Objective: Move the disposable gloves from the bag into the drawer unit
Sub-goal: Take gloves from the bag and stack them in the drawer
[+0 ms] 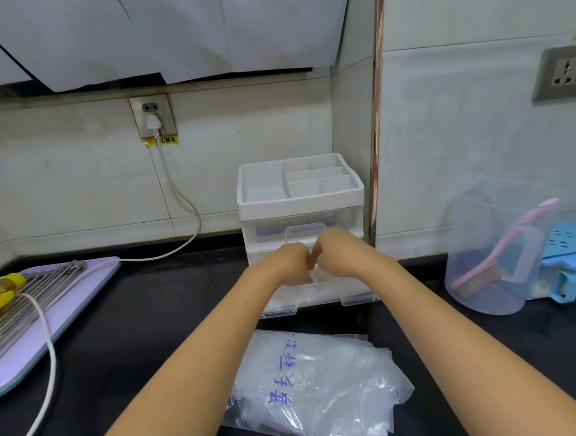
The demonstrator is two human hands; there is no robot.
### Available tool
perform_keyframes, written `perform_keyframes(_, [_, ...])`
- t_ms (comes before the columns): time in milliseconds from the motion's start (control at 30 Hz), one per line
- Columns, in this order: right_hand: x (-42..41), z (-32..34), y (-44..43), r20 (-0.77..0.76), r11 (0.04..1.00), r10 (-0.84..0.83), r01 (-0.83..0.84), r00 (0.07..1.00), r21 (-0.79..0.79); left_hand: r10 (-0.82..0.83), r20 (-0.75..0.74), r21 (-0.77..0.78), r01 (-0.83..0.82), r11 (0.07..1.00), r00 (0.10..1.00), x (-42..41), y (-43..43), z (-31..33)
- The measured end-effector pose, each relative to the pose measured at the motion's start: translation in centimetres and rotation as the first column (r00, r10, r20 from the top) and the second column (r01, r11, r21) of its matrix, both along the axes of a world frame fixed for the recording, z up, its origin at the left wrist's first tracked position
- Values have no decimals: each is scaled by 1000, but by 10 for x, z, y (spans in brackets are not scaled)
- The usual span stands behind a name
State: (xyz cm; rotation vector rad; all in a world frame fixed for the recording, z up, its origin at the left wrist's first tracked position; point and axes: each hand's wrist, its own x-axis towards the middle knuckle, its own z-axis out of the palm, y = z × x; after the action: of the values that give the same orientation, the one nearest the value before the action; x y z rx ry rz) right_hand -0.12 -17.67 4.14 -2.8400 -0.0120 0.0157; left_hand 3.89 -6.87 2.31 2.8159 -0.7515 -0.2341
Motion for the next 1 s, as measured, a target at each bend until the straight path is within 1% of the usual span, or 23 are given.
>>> perform_keyframes(67, [-2,-3,1,-83,995,72,-66,994,71,-5,-2,-73,5,997,1000,-2,2,-2])
perform_keyframes(133, [-1,-8,1,-204,992,125,-123,971,20,-37,-30,-77,35,996,999,-1,4,-2])
perform_keyframes(200, [0,-8,1,-297,987,137,-157,945,-44,-56,-66,20,58,998,996,0,5,-2])
perform_keyframes(300, [4,-6,-2,-415,970,134,-204,900,-128,-9,-124,176,31,984,992,7,6,-1])
perform_keyframes(400, [11,-6,-5,-469,968,66,-171,881,-184,35,-162,232,4,973,986,4,6,4])
perform_keyframes(467, [15,-8,-6,-437,972,12,-113,899,-206,68,-163,256,-25,966,984,4,6,5])
perform_keyframes(567, [16,-11,-6,-351,975,-81,1,933,-222,110,-106,309,-72,948,988,13,6,1])
perform_keyframes(633, [15,-12,-4,-326,980,-117,55,938,-194,136,-104,320,-96,943,985,14,6,0])
perform_keyframes(733, [13,-12,-3,-296,987,-122,85,947,-133,148,-103,294,-112,949,984,11,7,2])
perform_keyframes(833, [7,-9,-7,-223,994,-106,97,969,-49,143,-103,266,-111,957,984,8,9,3])
perform_keyframes(900, [-1,-3,-12,-144,988,-124,136,982,76,135,-99,239,-108,965,986,6,10,3])
perform_keyframes(1000, [-22,5,-22,8,963,-106,101,994,249,142,-65,191,-128,973,988,0,13,7])
